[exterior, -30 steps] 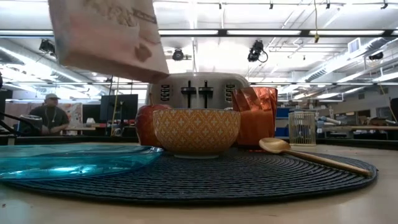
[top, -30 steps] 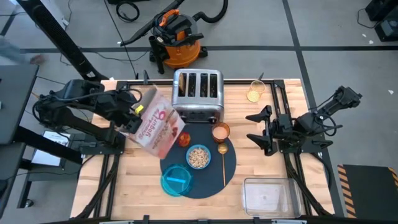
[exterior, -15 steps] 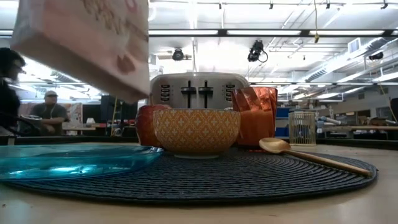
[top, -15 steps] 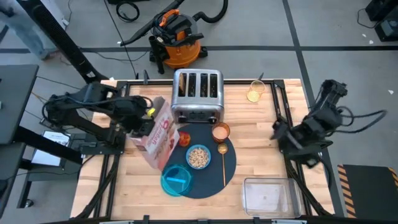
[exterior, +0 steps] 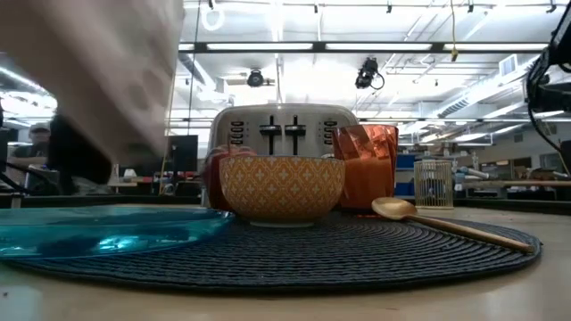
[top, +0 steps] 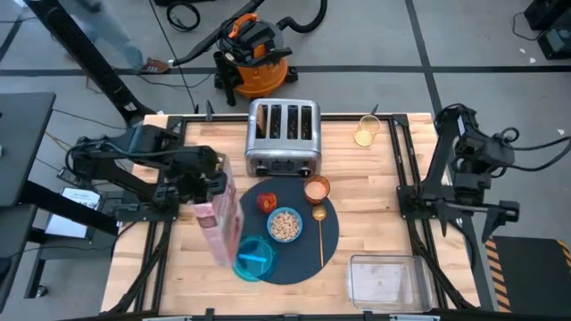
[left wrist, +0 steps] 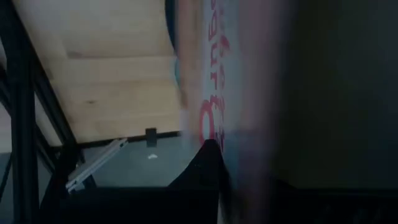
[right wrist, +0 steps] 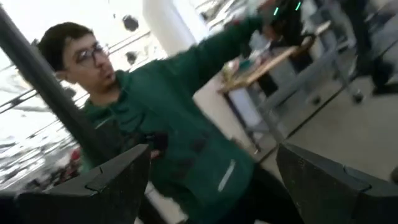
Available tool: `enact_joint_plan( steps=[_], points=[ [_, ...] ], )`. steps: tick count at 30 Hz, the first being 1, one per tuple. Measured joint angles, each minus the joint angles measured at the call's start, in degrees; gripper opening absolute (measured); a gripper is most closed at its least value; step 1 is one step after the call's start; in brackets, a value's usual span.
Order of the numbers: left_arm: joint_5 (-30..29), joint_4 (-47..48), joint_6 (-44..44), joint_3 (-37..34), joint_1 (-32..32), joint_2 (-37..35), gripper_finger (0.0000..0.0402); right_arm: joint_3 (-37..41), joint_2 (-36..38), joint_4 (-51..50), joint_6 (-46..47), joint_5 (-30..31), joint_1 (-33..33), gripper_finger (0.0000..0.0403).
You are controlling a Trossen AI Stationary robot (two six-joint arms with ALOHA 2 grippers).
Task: Arrange a breakfast setting
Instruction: Pour the pink cereal box into the blue bowl
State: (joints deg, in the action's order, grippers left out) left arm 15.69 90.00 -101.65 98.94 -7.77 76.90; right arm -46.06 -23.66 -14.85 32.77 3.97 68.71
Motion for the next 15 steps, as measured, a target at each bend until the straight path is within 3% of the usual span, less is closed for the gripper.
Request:
enact_joint_plan(
  steps=[3,9,15],
  points=[
    [-2.8,0.2,-3.9,0.0,-1.4,-1.7,0.0001,0.0,-0.1,-2.7,2.6,0.4,0.9,0.0350],
    [-22.6,0.0,-3.8,0.0,-1.2,-2.7,0.0001,0.0,-0.7,-4.2,3.6,0.9,1.1,0.0350],
    [-23.1,0.0,0.8,0.0,4.2,-2.1,0.0001,0.0,-0.6,-4.2,3.7,0.9,1.1,0.0350]
  ],
)
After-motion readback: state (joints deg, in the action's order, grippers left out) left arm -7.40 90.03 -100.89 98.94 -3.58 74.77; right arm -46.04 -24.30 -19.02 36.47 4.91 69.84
